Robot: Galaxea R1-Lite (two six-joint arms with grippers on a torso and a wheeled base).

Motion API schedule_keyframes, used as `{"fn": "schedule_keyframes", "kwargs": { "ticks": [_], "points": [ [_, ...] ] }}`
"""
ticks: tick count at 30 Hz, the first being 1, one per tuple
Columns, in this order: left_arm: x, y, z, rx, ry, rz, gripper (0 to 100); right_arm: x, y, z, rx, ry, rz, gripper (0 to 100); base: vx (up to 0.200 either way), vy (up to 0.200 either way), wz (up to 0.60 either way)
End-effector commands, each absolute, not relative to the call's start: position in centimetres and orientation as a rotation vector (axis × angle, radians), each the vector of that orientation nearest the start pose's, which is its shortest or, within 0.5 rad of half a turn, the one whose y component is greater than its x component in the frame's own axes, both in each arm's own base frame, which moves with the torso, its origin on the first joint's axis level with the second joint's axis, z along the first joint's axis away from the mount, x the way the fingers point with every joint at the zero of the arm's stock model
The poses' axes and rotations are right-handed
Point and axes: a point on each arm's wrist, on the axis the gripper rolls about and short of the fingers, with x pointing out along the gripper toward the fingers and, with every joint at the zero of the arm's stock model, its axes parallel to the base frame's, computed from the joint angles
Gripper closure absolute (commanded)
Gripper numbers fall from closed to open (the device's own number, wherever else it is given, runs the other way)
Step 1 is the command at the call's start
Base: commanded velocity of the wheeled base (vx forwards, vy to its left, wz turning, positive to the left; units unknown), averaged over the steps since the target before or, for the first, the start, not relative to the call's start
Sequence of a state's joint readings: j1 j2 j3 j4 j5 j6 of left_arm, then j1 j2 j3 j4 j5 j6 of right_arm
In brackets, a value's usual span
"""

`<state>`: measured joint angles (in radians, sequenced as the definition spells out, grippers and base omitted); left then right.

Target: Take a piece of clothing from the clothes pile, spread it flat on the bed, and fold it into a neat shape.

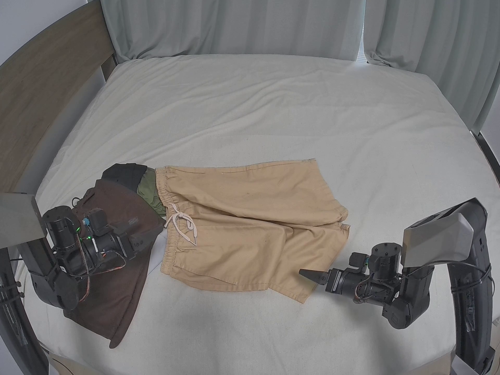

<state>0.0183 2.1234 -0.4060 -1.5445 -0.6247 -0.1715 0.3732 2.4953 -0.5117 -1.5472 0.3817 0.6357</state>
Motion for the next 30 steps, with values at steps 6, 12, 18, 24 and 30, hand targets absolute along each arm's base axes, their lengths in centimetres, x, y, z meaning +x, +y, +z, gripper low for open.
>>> {"fn": "schedule_keyframes", "kwargs": {
  "ticks": [6,12,18,24,30],
  "points": [
    [30.5,-0.6,5.5,-0.22,0.212,-0.585,0,30.0,14.8,-5.5,0.671,0.716,0.603,0,0.0,0.0,0.0],
    [30.5,-0.7,5.5,-0.22,0.212,-0.587,0,30.0,15.0,-5.5,0.683,0.721,0.605,100,0.0,0.0,0.0],
    [30.6,-0.7,5.3,-0.222,0.219,-0.589,0,30.3,14.9,-5.7,0.685,0.716,0.597,100,0.0,0.0,0.0],
    [30.6,-0.7,5.1,-0.225,0.226,-0.59,0,29.5,14.1,-5.6,0.685,0.74,0.573,100,0.0,0.0,0.0],
    [30.6,-0.7,5.0,-0.225,0.227,-0.59,0,29.3,11.0,-5.4,0.679,0.742,0.491,100,0.0,0.0,0.0]
  ]
}}
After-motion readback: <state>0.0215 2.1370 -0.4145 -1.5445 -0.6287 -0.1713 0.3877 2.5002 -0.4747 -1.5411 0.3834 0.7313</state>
